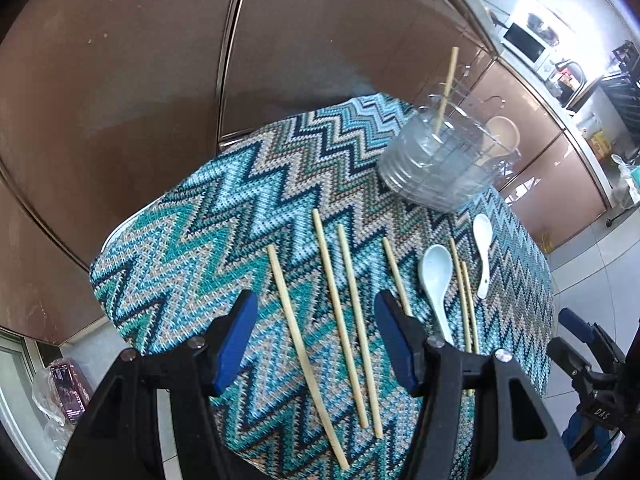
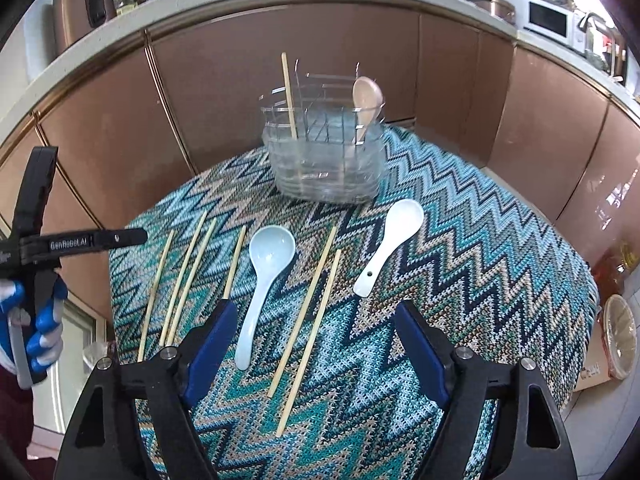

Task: Organize utensils
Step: 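Grasp a bamboo chopstick with the right tool while the left tool grasps another chopstick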

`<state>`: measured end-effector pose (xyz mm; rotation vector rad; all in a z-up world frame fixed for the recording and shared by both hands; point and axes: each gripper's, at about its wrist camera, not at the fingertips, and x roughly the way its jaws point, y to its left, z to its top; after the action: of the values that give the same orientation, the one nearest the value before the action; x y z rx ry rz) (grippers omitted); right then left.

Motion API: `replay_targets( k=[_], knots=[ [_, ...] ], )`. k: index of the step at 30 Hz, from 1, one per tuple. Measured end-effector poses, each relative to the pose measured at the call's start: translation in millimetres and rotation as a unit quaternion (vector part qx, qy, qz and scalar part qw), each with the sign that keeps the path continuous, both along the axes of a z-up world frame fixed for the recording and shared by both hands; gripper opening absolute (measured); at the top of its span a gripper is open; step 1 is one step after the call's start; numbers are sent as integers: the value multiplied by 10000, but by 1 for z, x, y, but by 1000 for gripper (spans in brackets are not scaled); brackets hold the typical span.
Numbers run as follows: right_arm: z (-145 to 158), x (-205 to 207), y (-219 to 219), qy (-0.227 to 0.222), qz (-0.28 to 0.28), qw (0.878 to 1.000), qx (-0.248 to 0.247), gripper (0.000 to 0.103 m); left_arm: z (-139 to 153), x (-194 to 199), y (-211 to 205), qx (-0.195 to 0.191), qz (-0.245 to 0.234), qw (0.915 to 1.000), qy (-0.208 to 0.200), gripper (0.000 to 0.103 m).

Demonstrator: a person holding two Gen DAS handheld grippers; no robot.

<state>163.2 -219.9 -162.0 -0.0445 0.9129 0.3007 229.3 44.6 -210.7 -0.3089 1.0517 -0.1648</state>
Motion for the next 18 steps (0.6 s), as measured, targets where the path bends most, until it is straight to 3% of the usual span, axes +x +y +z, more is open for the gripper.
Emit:
replay_targets(
  k=[8,14,18],
  knots=[
    [-15,25,-4,576,246,9978,213,68,-11,37,13,-419,-168,9967,676,54],
    [-27,46,-9,961,417,9929,563,51,-30,67,0,-511,-237,9907,1242,37],
    [-31,62,-10,1180,500,9896,651,39,-42,80,-9,-336,-250,9884,1463,28]
  ],
)
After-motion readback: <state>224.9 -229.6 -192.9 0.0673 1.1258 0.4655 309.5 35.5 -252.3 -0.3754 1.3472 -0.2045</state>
